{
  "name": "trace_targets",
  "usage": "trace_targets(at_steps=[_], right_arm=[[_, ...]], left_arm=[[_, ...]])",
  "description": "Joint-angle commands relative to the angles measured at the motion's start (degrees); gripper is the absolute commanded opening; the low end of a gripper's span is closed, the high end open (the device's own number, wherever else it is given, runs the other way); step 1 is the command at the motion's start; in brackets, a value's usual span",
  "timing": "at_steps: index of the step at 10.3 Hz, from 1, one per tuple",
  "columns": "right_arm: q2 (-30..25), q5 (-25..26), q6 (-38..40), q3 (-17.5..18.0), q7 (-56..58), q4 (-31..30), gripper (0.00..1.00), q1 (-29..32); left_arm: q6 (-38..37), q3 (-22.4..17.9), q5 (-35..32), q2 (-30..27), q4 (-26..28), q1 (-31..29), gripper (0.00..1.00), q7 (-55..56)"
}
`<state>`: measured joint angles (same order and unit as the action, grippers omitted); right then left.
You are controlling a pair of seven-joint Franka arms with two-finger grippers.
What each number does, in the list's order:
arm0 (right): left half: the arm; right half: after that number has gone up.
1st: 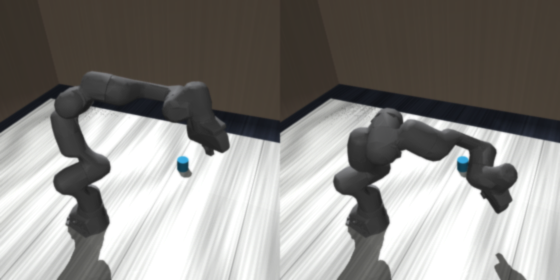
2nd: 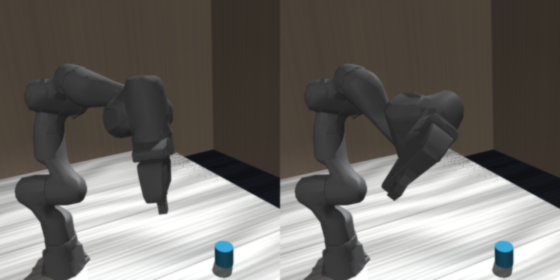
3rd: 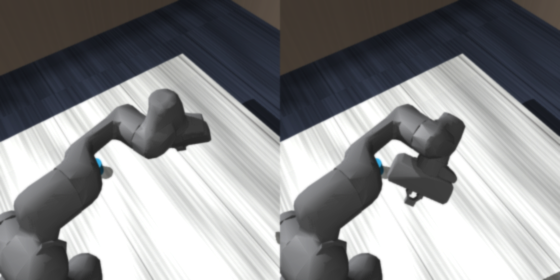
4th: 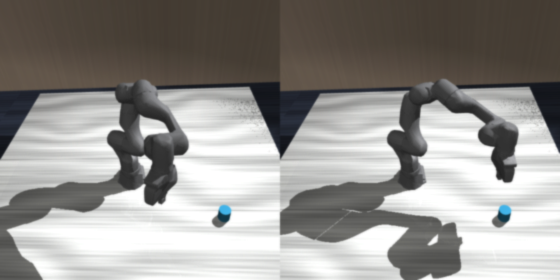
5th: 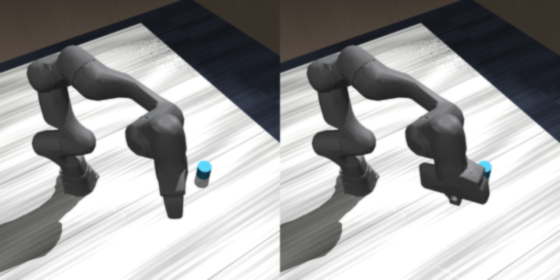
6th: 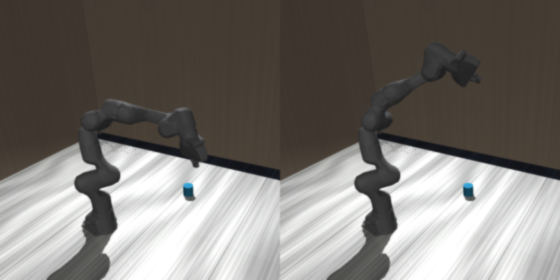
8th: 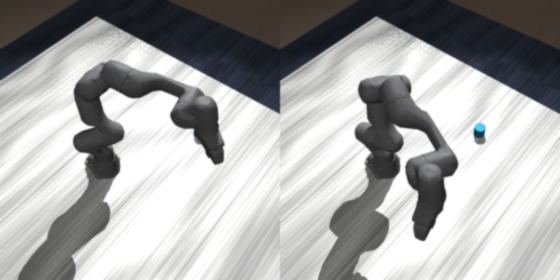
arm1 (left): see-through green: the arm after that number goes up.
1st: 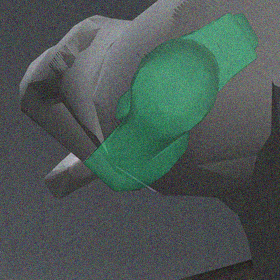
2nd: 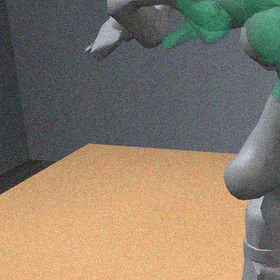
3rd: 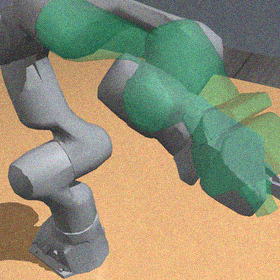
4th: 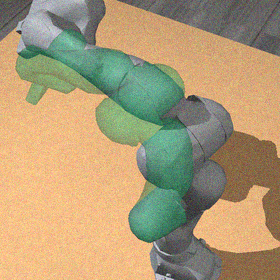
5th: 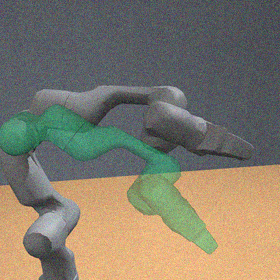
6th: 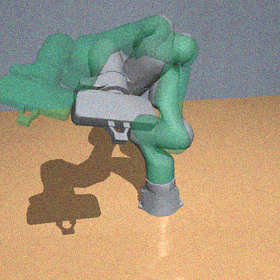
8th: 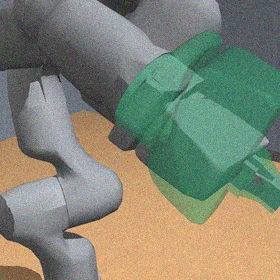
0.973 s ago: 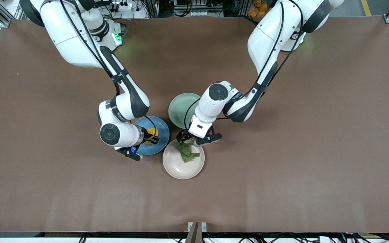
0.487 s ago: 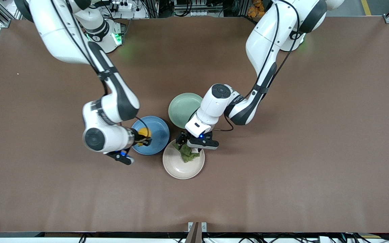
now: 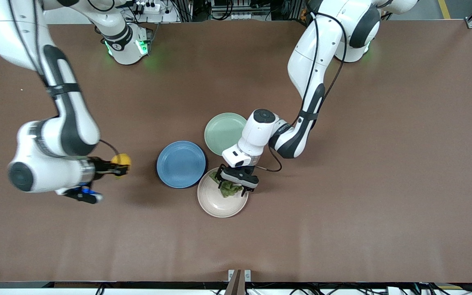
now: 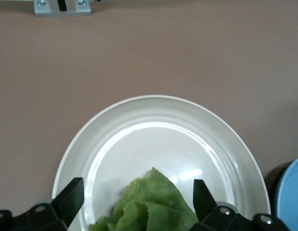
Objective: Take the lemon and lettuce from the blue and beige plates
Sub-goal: 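Carry the lemon off the blue plate with the right gripper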
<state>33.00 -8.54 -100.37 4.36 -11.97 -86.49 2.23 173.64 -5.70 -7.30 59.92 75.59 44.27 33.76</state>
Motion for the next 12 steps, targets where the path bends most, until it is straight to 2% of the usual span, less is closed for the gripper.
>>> trace_targets(at_steps=[1,2,5,6,7,8,9,11,12], right_arm=[[-2.7,2.5,-5.8,1.0,3.3,-8.6,0.0,3.0],[-2.7,2.6,-10.4,1.0,3.4,-12.5,0.0,3.5],[-0.8,2.4,-13.6,1.0,5.3,-14.6,0.0,4.0],[-0.2,2.4,-13.6,1.0,5.4,-14.6,0.0,3.9],[-0.1,2.5,-13.5,1.0,5.6,-14.6,0.24,4.0],[-0.1,2.5,-13.3,1.0,5.7,-14.5,0.71,4.2],[-0.2,2.5,-13.2,1.0,5.7,-14.5,1.0,4.2],[-0.9,2.4,-12.1,1.2,5.7,-13.4,1.0,3.8],[-1.6,2.3,-9.6,1.3,5.3,-10.2,1.0,3.7]], left_arm=[[0.4,-1.2,-0.8,1.2,-2.0,0.6,0.89,-1.5],[0.4,-1.1,-0.8,1.5,-1.9,1.1,0.77,-1.3],[0.3,-1.3,-0.8,1.7,-1.8,1.3,0.75,-1.2],[0.3,-1.3,-0.9,1.7,-1.6,1.3,0.67,-1.3],[0.3,-1.3,-0.9,1.7,-1.5,1.4,0.42,-1.2],[0.3,-1.3,-1.3,1.7,-1.5,1.5,0.16,-1.2],[0.2,-1.2,-1.4,1.7,-1.1,1.5,0.0,-1.2],[0.0,-1.2,-1.4,1.5,-1.0,1.5,0.0,-1.0],[0.0,-1.2,-1.4,1.5,-1.0,1.5,0.0,-1.0]])
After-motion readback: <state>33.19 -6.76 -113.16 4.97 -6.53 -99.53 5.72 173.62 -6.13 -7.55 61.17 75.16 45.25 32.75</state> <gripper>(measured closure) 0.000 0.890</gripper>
